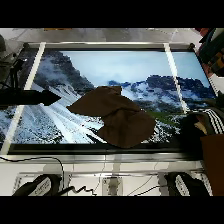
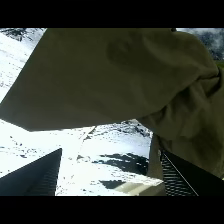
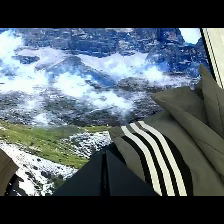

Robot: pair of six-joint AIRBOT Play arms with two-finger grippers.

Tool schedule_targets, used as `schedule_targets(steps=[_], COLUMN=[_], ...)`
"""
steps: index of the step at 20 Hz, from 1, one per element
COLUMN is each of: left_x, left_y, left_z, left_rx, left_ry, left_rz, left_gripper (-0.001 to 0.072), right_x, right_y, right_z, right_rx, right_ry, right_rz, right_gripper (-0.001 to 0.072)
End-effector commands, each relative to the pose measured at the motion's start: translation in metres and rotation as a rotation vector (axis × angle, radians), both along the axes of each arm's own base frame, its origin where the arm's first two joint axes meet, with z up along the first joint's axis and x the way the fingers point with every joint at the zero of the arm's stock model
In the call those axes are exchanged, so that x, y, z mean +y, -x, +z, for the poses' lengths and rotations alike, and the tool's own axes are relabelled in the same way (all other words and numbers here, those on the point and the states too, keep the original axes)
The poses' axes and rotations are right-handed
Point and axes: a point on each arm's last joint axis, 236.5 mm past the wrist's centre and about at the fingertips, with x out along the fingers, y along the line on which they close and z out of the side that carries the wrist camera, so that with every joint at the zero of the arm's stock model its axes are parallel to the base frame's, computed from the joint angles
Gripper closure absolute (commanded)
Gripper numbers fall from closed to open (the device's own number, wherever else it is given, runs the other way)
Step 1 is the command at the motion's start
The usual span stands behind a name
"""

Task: Fold the clothes and pants, and hang the long-sleeved shirts on hangers.

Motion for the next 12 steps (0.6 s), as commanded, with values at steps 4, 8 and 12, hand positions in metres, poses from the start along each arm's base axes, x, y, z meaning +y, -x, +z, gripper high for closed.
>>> schedule_targets(steps=[4, 8, 12], left_x=[0.000, 0.001, 0.001], left_y=[0.000, 0.000, 0.000], left_z=[0.000, 0.000, 0.000], left_rx=[-0.001, -0.001, -0.001], left_ry=[-0.001, -0.001, -0.001], left_rz=[0.001, 0.001, 0.001], left_gripper=[0.0014, 0.0014, 0.0015], right_x=[0.000, 0.001, 0.011], right_y=[0.000, -0.001, -0.012], right_z=[0.000, 0.001, 0.009], right_rx=[0.000, -0.004, -0.068], right_ry=[0.000, -0.002, -0.057], right_rz=[0.001, 0.002, 0.016], right_gripper=[0.0700, 0.0700, 0.0700])
